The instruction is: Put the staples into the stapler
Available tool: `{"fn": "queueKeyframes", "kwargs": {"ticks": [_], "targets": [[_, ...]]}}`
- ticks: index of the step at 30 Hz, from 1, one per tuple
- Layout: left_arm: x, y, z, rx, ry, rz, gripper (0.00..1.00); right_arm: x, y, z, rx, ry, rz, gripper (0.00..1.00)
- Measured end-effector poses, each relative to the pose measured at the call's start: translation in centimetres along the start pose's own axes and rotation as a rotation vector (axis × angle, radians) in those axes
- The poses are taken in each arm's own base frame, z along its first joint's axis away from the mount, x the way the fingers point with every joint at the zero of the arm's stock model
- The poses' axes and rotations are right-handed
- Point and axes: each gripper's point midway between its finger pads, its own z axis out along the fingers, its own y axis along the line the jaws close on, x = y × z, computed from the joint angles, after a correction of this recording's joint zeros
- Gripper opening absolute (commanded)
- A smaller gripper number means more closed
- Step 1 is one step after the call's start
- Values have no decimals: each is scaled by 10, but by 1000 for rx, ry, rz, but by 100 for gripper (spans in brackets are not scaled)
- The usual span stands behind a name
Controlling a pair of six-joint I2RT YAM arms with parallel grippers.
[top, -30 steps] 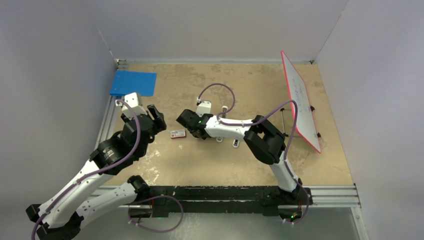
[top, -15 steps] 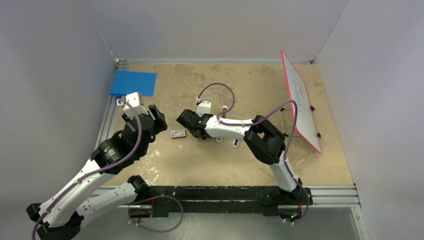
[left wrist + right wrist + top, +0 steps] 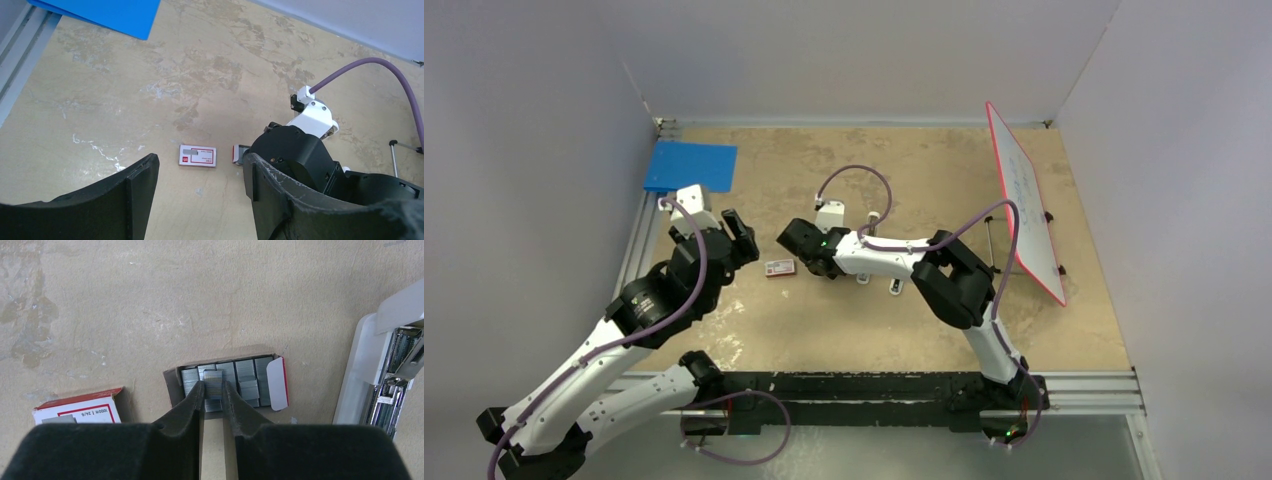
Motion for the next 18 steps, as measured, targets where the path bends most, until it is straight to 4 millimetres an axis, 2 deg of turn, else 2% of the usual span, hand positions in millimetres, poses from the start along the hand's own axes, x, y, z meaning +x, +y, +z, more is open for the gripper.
{"fn": "queueKeyframes", "kwargs": {"ticks": [6,13,15,18], "targets": [[1,-1,0,4,4,0,63,-5,-1,-8,-28,-12,-6,17],[6,-2,1,12,18,6,63,-26,3,-36,-102,-40,37,17],[7,-2,2,13,20,7,63,-24,-3,-42,-113,-35,39,17],[8,-3,2,16,23,7,63,-12,-13,-50,-116,-8,28,18]]}}
